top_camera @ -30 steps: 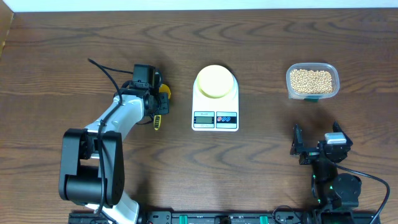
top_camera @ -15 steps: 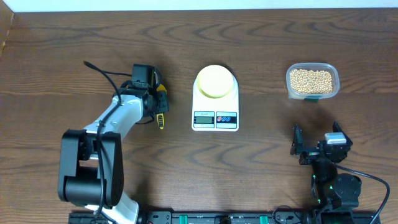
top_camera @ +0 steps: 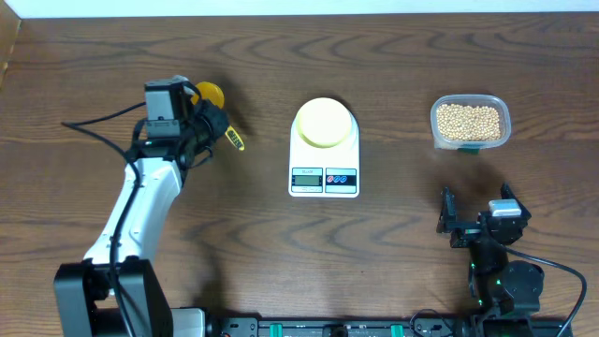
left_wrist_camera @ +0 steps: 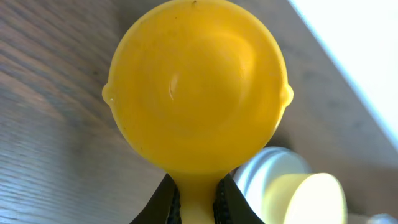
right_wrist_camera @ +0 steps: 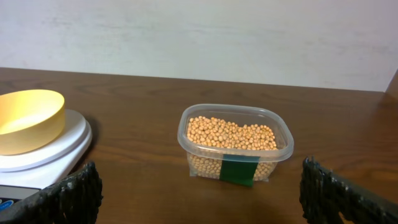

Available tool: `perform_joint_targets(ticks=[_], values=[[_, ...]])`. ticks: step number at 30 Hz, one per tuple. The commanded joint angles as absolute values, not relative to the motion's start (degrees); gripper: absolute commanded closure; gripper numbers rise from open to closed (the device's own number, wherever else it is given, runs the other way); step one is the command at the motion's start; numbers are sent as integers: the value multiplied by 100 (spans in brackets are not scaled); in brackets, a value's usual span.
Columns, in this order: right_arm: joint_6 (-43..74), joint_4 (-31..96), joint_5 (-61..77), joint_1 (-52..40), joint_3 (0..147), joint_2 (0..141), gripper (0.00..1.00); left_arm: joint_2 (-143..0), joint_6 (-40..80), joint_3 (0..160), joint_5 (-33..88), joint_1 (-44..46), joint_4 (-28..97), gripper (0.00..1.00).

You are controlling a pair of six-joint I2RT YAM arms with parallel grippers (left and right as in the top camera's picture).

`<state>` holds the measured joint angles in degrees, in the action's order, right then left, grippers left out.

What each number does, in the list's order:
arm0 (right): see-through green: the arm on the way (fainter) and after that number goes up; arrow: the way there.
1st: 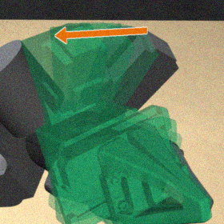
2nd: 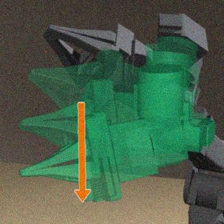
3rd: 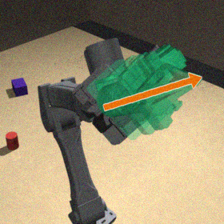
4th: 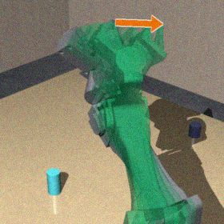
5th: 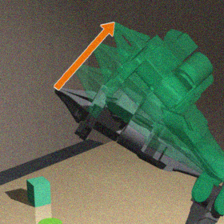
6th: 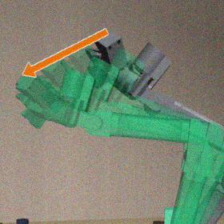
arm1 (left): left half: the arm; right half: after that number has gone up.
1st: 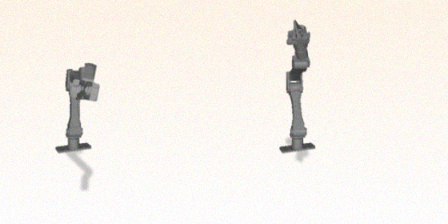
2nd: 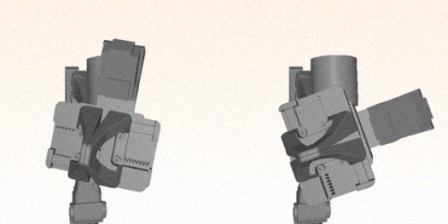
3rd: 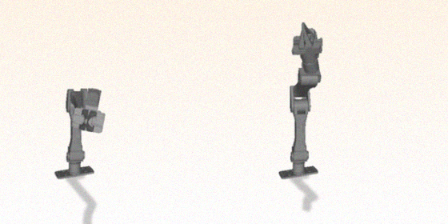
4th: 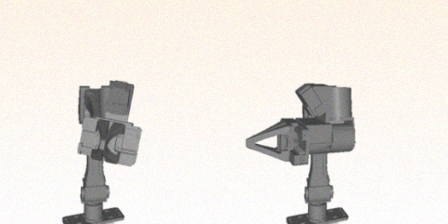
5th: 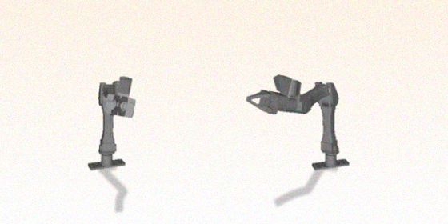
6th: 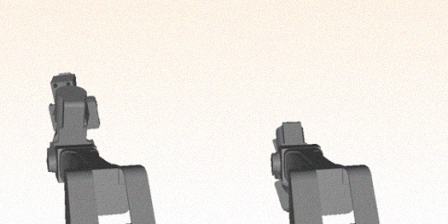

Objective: Scoop item into bowl and weigh 50g on scale
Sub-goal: 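Reach the right gripper toward the left gripper's scoop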

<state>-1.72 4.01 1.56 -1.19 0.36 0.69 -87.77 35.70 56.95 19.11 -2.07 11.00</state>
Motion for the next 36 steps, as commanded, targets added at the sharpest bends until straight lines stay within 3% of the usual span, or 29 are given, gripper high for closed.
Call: perform_joint_targets(ticks=[1,8,17,29,36], values=[[-115,423,167,-95,32,32,1,-8637,4519,5760,2359,-296,1037,92],[-115,423,167,-95,32,32,1,-8630,5568,5760,2519,-294,1033,92],[-110,421,167,-95,32,32,1,-8630,5583,5760,2749,-294,1035,93],[454,-239,1387,-95,73,32,1,-8630,5756,5760,2816,-266,956,93],[1070,-235,1518,-95,749,344,1,-8630,6042,5760,3872,-266,80,93]])
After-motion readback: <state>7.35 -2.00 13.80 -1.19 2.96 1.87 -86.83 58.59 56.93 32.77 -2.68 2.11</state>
